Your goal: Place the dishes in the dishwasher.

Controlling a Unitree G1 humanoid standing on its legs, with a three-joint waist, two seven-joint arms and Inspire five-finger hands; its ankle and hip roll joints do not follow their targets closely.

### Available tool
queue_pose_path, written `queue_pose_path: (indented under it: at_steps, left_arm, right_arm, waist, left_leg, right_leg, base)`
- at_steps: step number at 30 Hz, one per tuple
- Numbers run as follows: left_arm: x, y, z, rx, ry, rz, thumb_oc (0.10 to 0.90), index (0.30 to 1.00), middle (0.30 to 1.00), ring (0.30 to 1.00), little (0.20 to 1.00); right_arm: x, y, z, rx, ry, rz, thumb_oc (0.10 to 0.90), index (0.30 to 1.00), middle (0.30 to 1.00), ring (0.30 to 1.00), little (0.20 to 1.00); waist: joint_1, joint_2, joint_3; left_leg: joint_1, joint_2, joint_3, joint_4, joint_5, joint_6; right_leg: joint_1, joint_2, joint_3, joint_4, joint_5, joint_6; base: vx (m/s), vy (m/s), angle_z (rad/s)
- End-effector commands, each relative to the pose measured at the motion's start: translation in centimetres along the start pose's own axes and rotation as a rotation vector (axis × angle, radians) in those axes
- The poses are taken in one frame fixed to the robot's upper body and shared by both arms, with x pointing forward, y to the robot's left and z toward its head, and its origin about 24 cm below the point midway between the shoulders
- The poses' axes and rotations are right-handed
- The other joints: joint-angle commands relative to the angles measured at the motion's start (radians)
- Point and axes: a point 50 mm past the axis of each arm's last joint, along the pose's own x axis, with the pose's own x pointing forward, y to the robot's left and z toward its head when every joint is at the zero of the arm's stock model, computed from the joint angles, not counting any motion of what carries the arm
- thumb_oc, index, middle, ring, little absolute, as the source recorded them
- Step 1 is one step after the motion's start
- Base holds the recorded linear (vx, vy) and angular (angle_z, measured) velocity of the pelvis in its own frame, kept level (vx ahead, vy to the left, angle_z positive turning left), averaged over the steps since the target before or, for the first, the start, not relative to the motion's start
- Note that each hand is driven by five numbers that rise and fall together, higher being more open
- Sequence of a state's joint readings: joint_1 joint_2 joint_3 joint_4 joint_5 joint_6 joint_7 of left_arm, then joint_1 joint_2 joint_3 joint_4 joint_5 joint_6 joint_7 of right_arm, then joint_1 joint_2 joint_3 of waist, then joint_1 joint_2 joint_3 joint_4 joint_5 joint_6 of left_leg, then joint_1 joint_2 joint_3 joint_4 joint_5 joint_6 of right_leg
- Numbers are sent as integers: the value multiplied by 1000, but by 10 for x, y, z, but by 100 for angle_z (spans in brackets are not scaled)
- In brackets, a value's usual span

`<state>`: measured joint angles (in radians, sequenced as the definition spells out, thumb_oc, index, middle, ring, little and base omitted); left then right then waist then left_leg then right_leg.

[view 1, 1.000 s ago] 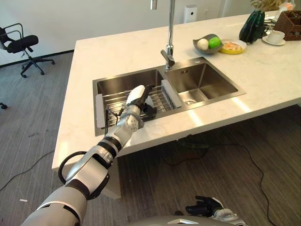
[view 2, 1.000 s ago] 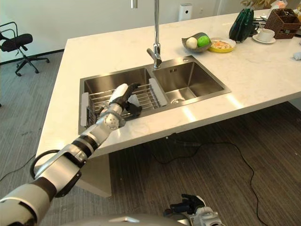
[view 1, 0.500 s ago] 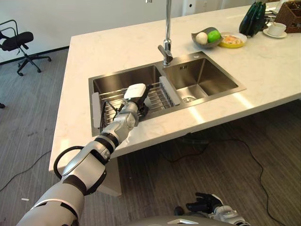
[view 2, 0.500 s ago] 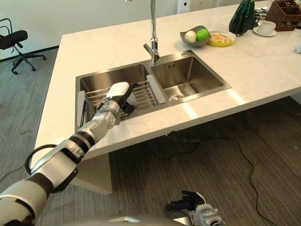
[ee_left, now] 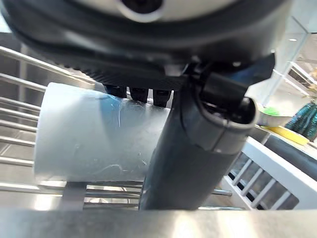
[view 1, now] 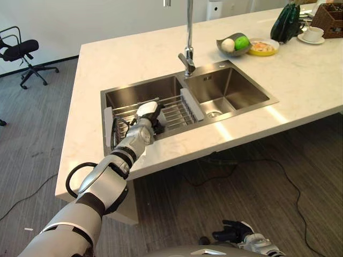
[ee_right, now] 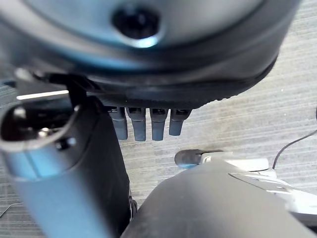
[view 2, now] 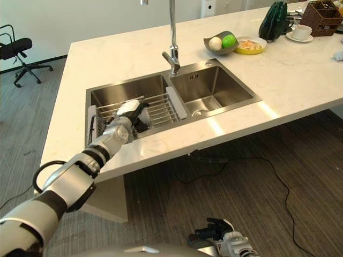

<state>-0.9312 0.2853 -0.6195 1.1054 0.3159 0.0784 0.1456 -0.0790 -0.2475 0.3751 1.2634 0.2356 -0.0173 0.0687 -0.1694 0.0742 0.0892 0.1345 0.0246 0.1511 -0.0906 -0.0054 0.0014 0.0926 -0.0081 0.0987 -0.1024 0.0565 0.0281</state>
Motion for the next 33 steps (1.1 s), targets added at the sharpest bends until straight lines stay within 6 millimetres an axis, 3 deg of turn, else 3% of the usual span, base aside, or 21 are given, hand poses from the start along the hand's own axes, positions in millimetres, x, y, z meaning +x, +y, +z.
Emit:
queue_pose_path:
  at_steps: [1,2,5,6,7,11,14,19,21,22,23,26,28,30,31,32,33]
  left_arm:
    - [7,19,-9,-35,121,-21,800,900,900,900,900]
    - [7,19,-10,-35,121,-21,800,900,900,900,900]
    - [0,2,-38,-85,227,-83,800,900,900,900,900]
    - [-3,-2,-45,-82,251,-103,773,860,860,860,860]
    - [-5,-7,-51,-66,273,-125,400,300,300,300,300]
    - [-12,-20,-67,-22,312,-180,400,300,300,300,300]
    - [-10,-17,-60,17,254,-173,400,300,300,300,300]
    - [-4,18,-32,67,17,12,400,300,300,300,300]
    - [-11,54,6,-43,-233,227,400,300,300,300,300]
    - [-26,70,20,-171,-373,379,400,300,300,300,300]
    - [-30,61,9,-234,-352,381,400,300,300,300,300]
    - [-48,72,8,-597,-390,559,400,300,300,300,300]
    - [-60,97,25,-762,-493,688,400,300,300,300,300]
    - [-76,120,42,-810,-617,766,400,300,300,300,300]
    - [-76,120,42,-811,-616,766,400,300,300,300,300]
    - [-103,147,56,-864,-786,871,400,300,300,300,300]
    - [-110,152,57,-851,-812,898,400,300,300,300,300]
  right_arm:
    - [-5,3,-37,-77,152,42,800,900,900,900,900]
    - [-5,3,-37,-77,152,42,800,900,900,900,900]
    - [-5,4,-38,-93,169,49,800,900,900,900,900]
    - [-4,4,-36,-99,168,47,800,900,900,900,900]
    - [-4,3,-34,-101,168,44,800,900,900,900,900]
    - [-3,-4,-27,-107,165,29,800,900,900,900,900]
    - [-3,-6,-26,-109,158,24,800,900,900,900,900]
    - [-4,-8,-25,-91,120,20,800,900,900,900,900]
    - [-4,-7,-22,-63,78,22,800,900,900,900,900]
    - [-4,0,-22,-45,53,32,800,900,900,900,900]
    - [-4,2,-23,-38,45,33,800,900,900,900,900]
    - [-5,-5,-28,-29,52,-22,800,900,900,900,900]
    - [-7,-9,-33,-35,71,-47,800,900,900,900,900]
    - [-7,-9,-37,-43,82,-50,800,900,900,900,900]
    - [-7,-9,-37,-43,82,-50,800,900,900,900,900]
    - [-8,-10,-38,-42,87,-57,800,900,900,900,900]
    - [-8,-10,-39,-36,92,-55,800,900,900,900,900]
  waist:
    - [22,-9,-47]
    - [22,-9,-47]
    - [25,-8,-52]
    - [26,-8,-53]
    - [26,-7,-54]
    - [31,-7,-60]
    - [32,-9,-61]
    - [46,-23,-58]
    - [58,-38,-52]
    - [66,-49,-52]
    - [67,-54,-55]
    - [72,-68,-63]
    - [71,-73,-70]
    - [75,-79,-74]
    - [74,-79,-74]
    - [86,-83,-78]
    - [89,-84,-80]
  left_leg:
    - [33,46,-57,3,-7,-86]
    - [33,46,-56,3,-7,-86]
    - [33,46,-57,3,-8,-85]
    - [33,45,-58,3,-8,-85]
    - [33,45,-58,3,-8,-85]
    - [35,45,-57,3,-10,-84]
    - [36,44,-57,3,-11,-84]
    - [26,41,-70,3,-9,-83]
    - [25,41,-79,3,-10,-84]
    - [14,41,-83,3,3,-86]
    - [17,41,-84,3,-6,-86]
    - [17,43,-82,3,-9,-89]
    - [19,44,-80,3,-13,-89]
    - [8,45,-82,3,-3,-89]
    - [8,45,-82,3,-3,-89]
    - [5,45,-88,3,-4,-89]
    - [4,44,-90,3,-4,-89]
  right_leg:
    - [14,-32,-14,21,-47,91]
    - [14,-32,-14,21,-47,91]
    - [17,-31,-15,19,-47,91]
    - [18,-30,-16,19,-47,91]
    - [19,-31,-18,18,-47,91]
    - [22,-29,-18,18,-48,89]
    - [21,-29,-20,19,-48,90]
    - [11,-31,-31,28,-45,95]
    - [13,-35,-42,31,-47,95]
    - [2,-35,-43,35,-37,93]
    - [6,-36,-45,32,-43,93]
    - [7,-37,-48,30,-44,91]
    - [10,-38,-49,29,-42,89]
    - [0,-38,-51,32,-33,87]
    - [0,-38,-51,32,-33,87]
    - [2,-39,-59,32,-34,86]
    - [3,-40,-62,31,-34,86]
  base:
    - [0,0,0]
    - [22,3,3]
    - [0,0,0]
    - [0,0,0]
    - [0,0,0]
    - [0,0,0]
    - [0,0,0]
    - [-42,3,1]
    - [-75,-16,3]
    - [-40,-25,3]
    - [-30,-20,8]
    - [11,13,11]
    - [-6,9,8]
    - [-32,-4,4]
    - [0,0,0]
    - [0,0,0]
    - [0,0,0]
